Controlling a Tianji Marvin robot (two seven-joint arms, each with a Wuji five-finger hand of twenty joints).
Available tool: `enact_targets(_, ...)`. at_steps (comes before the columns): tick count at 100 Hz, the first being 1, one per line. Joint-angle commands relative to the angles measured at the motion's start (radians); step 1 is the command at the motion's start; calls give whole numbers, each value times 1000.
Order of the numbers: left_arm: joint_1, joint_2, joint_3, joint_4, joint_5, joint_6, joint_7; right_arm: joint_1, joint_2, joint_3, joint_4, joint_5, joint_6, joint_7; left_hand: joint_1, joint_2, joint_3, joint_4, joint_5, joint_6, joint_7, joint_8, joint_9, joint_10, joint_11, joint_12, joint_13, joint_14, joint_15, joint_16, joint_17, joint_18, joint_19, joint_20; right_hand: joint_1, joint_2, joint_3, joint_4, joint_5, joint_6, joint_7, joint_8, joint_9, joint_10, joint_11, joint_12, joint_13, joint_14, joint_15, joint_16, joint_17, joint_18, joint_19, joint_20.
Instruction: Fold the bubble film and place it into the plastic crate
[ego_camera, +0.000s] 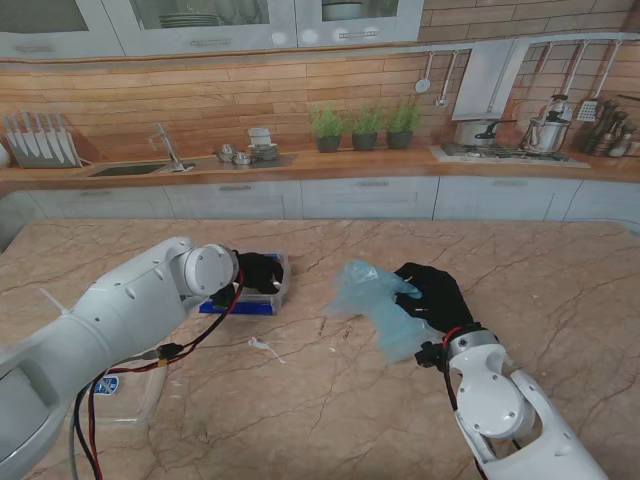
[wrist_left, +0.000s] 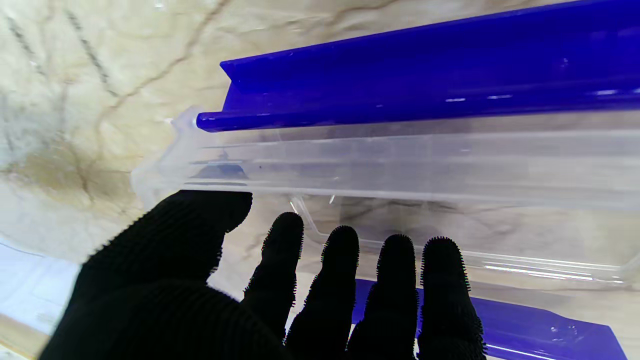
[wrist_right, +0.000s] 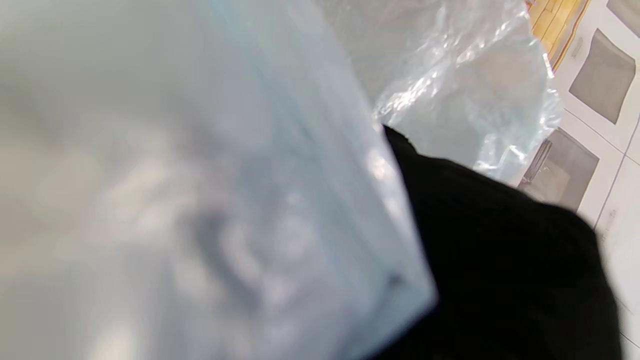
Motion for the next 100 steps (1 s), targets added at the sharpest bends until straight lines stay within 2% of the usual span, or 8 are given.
enact_targets(1,-3,-37,10,-12,-11,-8,-11,-21,-4,9,-14,-10,-15,-17,9,17,-8,12,-31,-29,7,1,0,-18,-4,4,21,-23,8,11,2,19,-4,17,27,26,-4,8,-10,-4,16,-11,-11,19,25,-10,21,7,43,15,-7,-14,64,34)
enact_targets(12,-16,-62,36,-2,-34,-10,-12,-45,-6,30,-24,-47,-36,-53,10,16,-7,12,-30,-31,9,2,6,-16,-1,5,34,-17,14,15,9,27,4,28,27,27,-5,8,-10,-4,17,-12,-11,19,25,-11,21,7,43,15,-7,-13,64,34)
enact_targets(29,-27,-91,76,-12,-56,3,-16,-86,-11,62,-36,-127,-63,-129,7,18,-7,13,-34,-30,11,2,32,-9,9,9,103,28,70,51,44,57,87,81,26,30,-6,9,-11,-4,20,-14,-11,18,26,-11,21,5,42,15,-7,-13,64,34)
enact_targets(48,-33,-127,108,-27,-82,21,-16,-124,-16,94,-41,-207,-77,-216,6,23,-11,14,-36,-30,9,1,50,4,19,11,164,52,129,74,81,83,175,103,25,31,-8,10,-13,-6,22,-15,-10,18,28,-12,21,5,42,15,-7,-13,64,34)
enact_targets(71,-46,-186,134,-12,-115,50,-2,-169,-25,127,-54,-243,-115,-290,2,30,-21,14,-45,-26,3,-4,50,15,27,12,194,64,180,89,100,99,252,109,23,35,-9,11,-14,-6,24,-17,-11,18,29,-13,21,5,42,15,-7,-13,64,33)
enact_targets(83,-56,-215,150,-6,-125,87,-2,-185,-29,140,-58,-250,-132,-317,1,42,-39,14,-54,-24,-3,-9,43,27,28,8,214,71,210,98,115,107,296,116,23,36,-11,12,-14,-5,25,-18,-11,20,30,-13,21,4,43,16,-7,-13,64,33)
enact_targets(100,-73,-267,165,42,-139,104,0,-204,-34,156,-61,-259,-152,-350,2,50,-52,16,-68,-27,-8,-12,31,25,29,6,222,80,228,102,118,117,317,121,24,36,-12,13,-14,-6,27,-18,-11,19,31,-13,22,6,43,16,-7,-13,64,33)
